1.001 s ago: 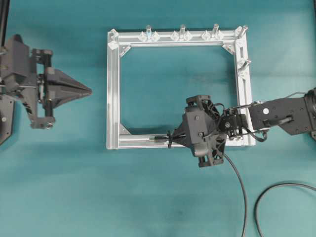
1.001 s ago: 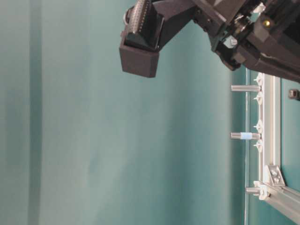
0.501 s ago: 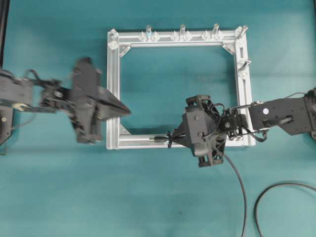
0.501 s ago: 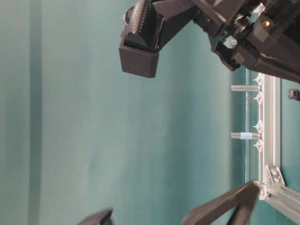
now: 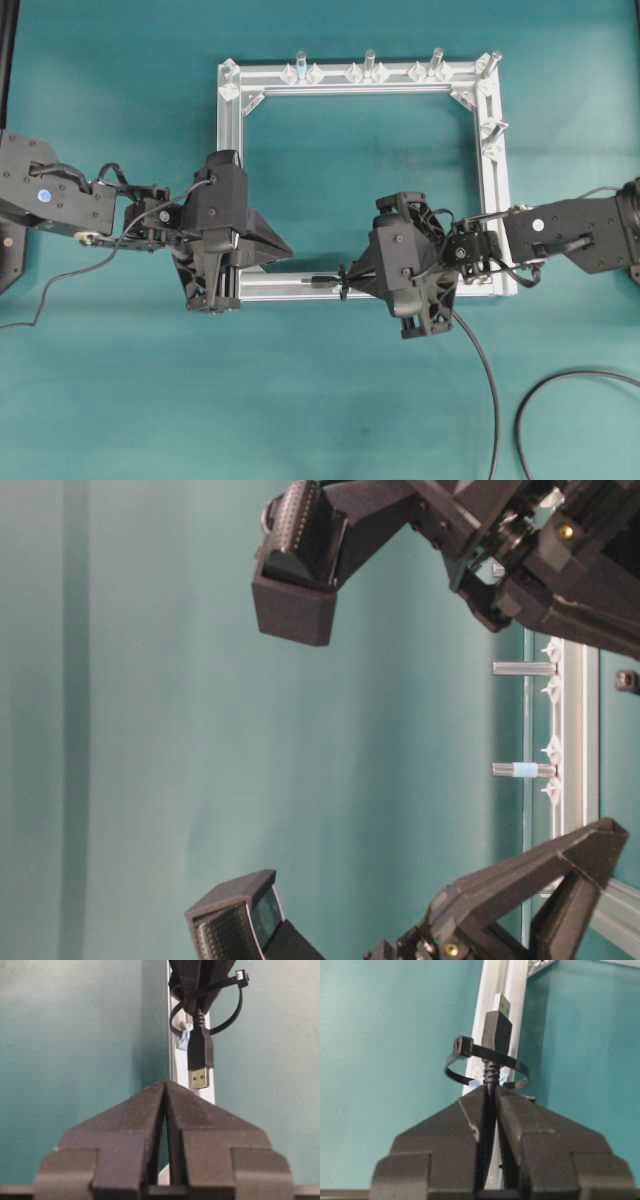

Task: Insert the wire through the string loop located in the center.
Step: 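Move the left gripper to the plug emerging from the loop and grasp it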

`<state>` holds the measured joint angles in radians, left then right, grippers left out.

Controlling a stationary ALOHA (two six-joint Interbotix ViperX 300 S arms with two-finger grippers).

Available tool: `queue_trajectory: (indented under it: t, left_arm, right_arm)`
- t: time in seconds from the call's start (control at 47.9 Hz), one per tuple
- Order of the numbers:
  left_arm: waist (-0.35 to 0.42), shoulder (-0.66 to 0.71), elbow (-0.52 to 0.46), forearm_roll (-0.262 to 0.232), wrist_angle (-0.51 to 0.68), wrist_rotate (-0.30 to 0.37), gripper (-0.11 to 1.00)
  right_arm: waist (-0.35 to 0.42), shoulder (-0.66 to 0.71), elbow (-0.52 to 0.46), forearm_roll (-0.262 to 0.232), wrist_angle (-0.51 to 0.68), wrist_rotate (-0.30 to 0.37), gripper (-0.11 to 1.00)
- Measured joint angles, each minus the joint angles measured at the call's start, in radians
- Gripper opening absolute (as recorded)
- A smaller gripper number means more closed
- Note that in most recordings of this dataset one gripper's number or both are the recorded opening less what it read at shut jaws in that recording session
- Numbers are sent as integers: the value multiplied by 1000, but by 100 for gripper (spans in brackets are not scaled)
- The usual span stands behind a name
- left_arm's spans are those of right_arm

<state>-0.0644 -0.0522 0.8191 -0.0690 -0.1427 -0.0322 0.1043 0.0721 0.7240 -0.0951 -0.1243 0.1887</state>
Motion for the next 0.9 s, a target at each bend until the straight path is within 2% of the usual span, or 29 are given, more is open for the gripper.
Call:
queue_trajectory:
  t: [0.229,0.438,0.605,0.688,0.751,0.834,0.897]
  left_arm:
    - [-14,0,-6,2,0,0,8]
    - [-61,15,-48,0,0,-2,18]
    - [-91,43,-80,0,0,0,38]
    - [-95,61,-94,2,2,0,57]
    - [-95,71,-100,2,5,0,68]
    - [-95,80,-109,2,15,0,77]
    - [-95,86,-114,0,25,0,78]
  right_arm:
    - [-2,2,0,2,0,0,8]
    - [0,2,0,0,0,0,8]
    - [-2,2,0,0,-5,0,8]
    - [-2,2,0,0,-3,0,9]
    - [0,0,0,0,-5,0,8]
    - [0,0,0,0,-5,0,8]
    - [0,2,0,2,-5,0,8]
